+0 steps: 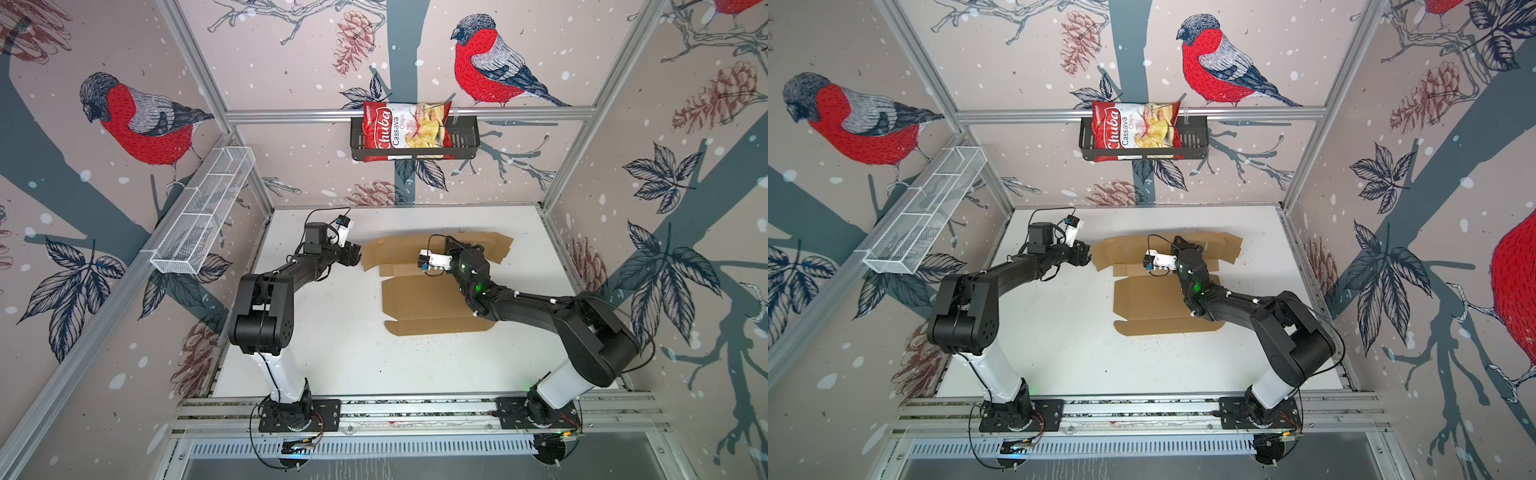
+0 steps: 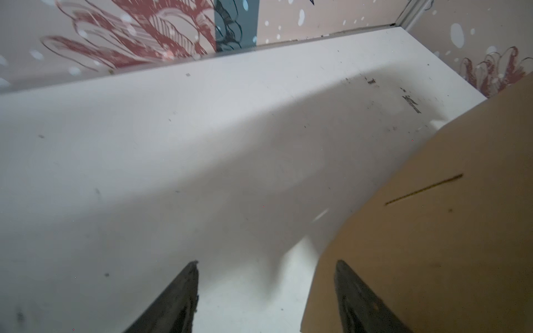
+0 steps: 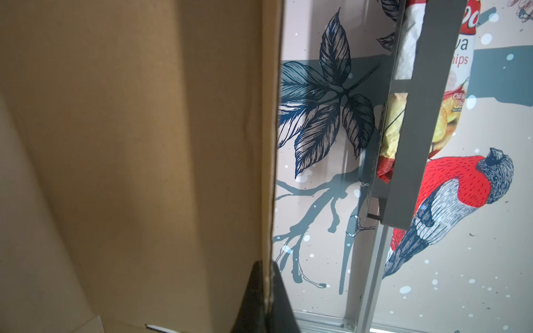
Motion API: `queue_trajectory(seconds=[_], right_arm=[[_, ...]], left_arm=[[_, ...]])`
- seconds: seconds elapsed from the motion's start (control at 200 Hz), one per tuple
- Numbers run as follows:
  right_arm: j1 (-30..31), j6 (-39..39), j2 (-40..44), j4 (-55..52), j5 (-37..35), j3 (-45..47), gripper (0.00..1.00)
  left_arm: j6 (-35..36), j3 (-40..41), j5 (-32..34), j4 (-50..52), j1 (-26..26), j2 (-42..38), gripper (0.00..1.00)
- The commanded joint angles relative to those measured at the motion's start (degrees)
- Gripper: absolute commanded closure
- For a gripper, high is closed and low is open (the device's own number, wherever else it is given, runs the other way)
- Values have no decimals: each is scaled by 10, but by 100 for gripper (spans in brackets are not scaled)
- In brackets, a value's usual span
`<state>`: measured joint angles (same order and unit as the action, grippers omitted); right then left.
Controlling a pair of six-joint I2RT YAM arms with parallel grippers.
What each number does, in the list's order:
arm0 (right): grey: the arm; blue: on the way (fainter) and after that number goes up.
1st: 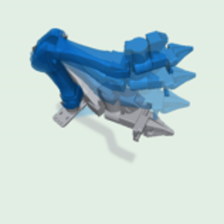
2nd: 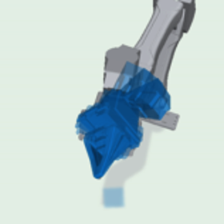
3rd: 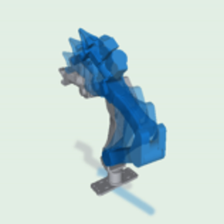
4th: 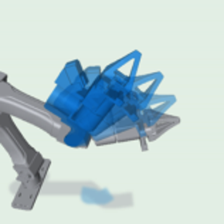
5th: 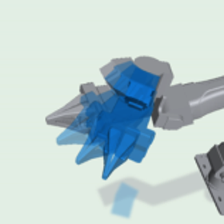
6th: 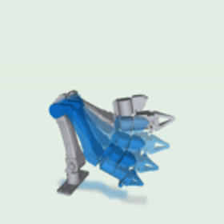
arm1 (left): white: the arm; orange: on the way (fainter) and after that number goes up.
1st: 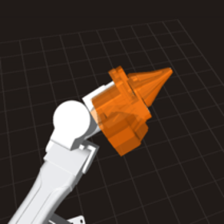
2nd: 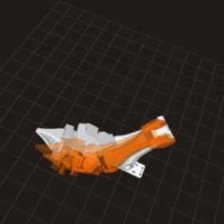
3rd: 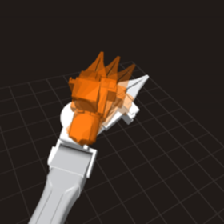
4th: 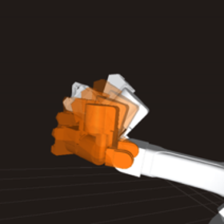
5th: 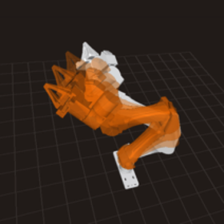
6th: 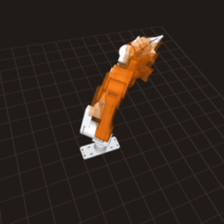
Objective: Assemble paper box
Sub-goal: First fold the bottom flaps of a flat cardboard box at the center of the table.
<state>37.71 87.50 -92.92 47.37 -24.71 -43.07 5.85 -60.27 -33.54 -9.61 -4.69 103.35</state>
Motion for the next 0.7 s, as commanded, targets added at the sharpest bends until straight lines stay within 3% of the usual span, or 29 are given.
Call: queue_trajectory(seconds=[0.0, 0.45, 0.69], right_arm=[[-1, 12, -12, 87, -13, 4, 98], [0, -5, -49, 106, -36, -10, 97], [3, -9, -52, 110, -36, -6, 96]], left_arm=[[-13, 3, -44, 2, -14, 1, 28], [-29, 62, -2, -30, -95, -49, 30], [-57, 122, 40, -120, -124, -84, 28]])
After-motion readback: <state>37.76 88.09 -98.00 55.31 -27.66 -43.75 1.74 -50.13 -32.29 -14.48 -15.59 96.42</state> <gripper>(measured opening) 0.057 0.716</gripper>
